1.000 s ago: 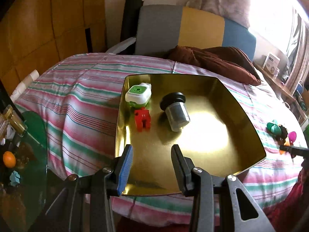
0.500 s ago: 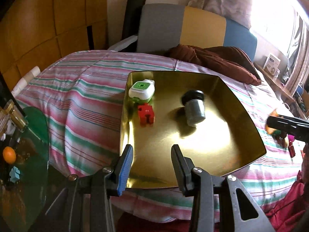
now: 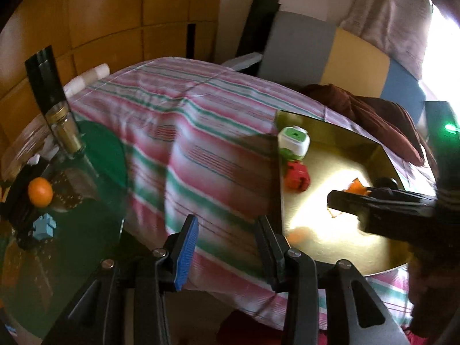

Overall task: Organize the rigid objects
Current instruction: 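Carry the orange scoop into the gold tray and open the right gripper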

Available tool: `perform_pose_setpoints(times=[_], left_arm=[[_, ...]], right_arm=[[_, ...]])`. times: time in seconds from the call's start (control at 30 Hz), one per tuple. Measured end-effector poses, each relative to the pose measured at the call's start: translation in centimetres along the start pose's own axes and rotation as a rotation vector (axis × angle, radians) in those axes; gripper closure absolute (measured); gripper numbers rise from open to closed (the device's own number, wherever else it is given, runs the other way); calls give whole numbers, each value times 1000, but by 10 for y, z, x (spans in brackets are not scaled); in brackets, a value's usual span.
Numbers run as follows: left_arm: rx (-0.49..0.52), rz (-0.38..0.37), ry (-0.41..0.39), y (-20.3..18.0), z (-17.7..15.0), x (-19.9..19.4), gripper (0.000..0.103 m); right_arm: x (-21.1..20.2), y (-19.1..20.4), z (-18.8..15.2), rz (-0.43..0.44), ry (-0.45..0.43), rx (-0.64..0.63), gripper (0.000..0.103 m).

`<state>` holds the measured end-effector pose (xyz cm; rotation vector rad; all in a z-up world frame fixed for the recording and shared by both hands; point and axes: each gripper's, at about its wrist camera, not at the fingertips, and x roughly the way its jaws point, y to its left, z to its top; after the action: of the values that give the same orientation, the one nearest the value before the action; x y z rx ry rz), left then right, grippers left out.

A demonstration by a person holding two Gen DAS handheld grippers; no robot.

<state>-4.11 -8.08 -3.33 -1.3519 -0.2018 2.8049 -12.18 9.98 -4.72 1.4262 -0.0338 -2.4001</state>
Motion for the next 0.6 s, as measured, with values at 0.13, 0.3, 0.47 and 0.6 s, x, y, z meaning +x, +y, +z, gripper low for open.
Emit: perform_pose_setpoints(times=[0.13, 0.3, 0.47, 0.6], left_arm=[[-9, -6, 2, 6, -1, 2, 62], [8, -16, 9, 2, -3, 4, 62], [29, -28, -5, -6, -3, -1, 62], [57, -45, -14, -15, -4, -6, 62]], right_arm=[[27, 0, 9, 51, 59, 63, 33], [26, 0, 12, 147, 30, 121, 20], [7, -7, 6, 136, -12, 126, 20], [-16, -14, -2, 89, -64, 102, 18]])
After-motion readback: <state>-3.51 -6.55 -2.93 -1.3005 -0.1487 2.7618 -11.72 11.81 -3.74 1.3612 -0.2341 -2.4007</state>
